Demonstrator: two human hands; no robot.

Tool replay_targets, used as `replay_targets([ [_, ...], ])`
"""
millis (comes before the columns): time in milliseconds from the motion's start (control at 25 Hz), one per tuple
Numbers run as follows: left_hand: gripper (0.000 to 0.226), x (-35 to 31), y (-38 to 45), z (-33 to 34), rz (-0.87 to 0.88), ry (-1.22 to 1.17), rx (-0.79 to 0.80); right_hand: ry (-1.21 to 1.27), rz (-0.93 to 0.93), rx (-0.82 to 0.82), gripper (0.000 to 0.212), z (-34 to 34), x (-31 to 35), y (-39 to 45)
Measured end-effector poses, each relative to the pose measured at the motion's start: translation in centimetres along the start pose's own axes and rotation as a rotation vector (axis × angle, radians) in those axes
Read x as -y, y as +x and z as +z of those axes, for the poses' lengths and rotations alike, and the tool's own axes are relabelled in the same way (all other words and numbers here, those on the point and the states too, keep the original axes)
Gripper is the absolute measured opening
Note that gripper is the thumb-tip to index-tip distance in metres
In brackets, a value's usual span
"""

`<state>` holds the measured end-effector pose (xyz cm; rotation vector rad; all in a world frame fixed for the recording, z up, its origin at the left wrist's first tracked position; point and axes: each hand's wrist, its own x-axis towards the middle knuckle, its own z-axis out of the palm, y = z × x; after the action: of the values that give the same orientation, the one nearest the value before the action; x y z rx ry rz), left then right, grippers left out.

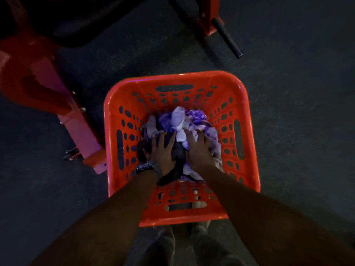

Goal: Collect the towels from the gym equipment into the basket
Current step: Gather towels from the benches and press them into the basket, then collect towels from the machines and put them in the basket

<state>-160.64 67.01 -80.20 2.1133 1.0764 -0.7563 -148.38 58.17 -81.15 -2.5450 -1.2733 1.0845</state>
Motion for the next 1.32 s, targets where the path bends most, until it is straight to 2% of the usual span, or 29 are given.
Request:
replay_targets([
  [120, 0.085, 1.3, 3.2, 3.3, -0.027, 0.038, 0.02, -0.066, 0.04, 0.047, 0.073, 2.9, -1.1, 2.6],
  [240, 0.079, 1.4, 5.5, 4.9, -0.057, 0.064, -0.03, -0.015, 0.034, 0.142, 0.07, 3.4, -2.0, 4.7],
  [320, 0.081, 1.3, 5.6, 4.4, -0.061, 0.025, -0.034, -0.017, 0.025, 0.154, 0.067, 2.2, -1.8, 4.8],
  [400, 0.093, 1.4, 4.2, 1.8, -0.023, -0.047, -0.002, -0.103, 0.033, 0.107, 0.07, -0.2, -0.7, 3.6],
  [480, 0.114, 1.1, 1.9, -2.9, 0.062, -0.09, 0.024, -0.09, 0.055, 0.024, 0.076, -3.9, 0.7, 1.9],
  [560, 0.123, -0.4, -0.9, -9.0, 0.181, -0.226, 0.01, 0.035, 0.029, -0.09, 0.063, -9.1, 2.3, 0.2],
  [600, 0.111, -1.9, -2.5, -12.7, 0.225, -0.329, -0.044, 0.107, 0.015, -0.156, 0.047, -12.5, 3.6, -0.7],
  [640, 0.089, -3.6, -4.3, -16.5, 0.24, -0.437, -0.13, 0.201, 0.015, -0.217, 0.033, -16.1, 5.2, -1.7],
  [720, 0.039, -7.7, -8.2, -25.2, 0.214, -0.665, -0.337, 0.402, 0.025, -0.358, 0.031, -24.4, 9.1, -3.8],
  [800, 0.009, -11.7, -12.7, -34.4, 0.232, -0.862, -0.506, 0.527, -0.002, -0.517, 0.038, -33.4, 13.6, -5.8],
  [880, 0.009, -15.3, -18.4, -43.6, 0.313, -0.983, -0.614, 0.645, -0.061, -0.608, 0.044, -42.8, 18.5, -8.1],
  [1040, 0.012, -20.3, -33.4, -60.2, 0.513, -1.036, -0.85, 0.823, -0.232, -0.74, 0.047, -61.0, 29.5, -15.6],
  [1160, 0.016, -20.0, -44.5, -67.6, 0.564, -1.018, -1.039, 0.886, -0.37, -0.773, 0.049, -68.7, 37.1, -21.9],
  [1320, 0.017, -16.2, -55.7, -72.0, 0.508, -0.961, -1.268, 0.965, -0.548, -0.744, 0.05, -72.4, 45.6, -28.3],
])
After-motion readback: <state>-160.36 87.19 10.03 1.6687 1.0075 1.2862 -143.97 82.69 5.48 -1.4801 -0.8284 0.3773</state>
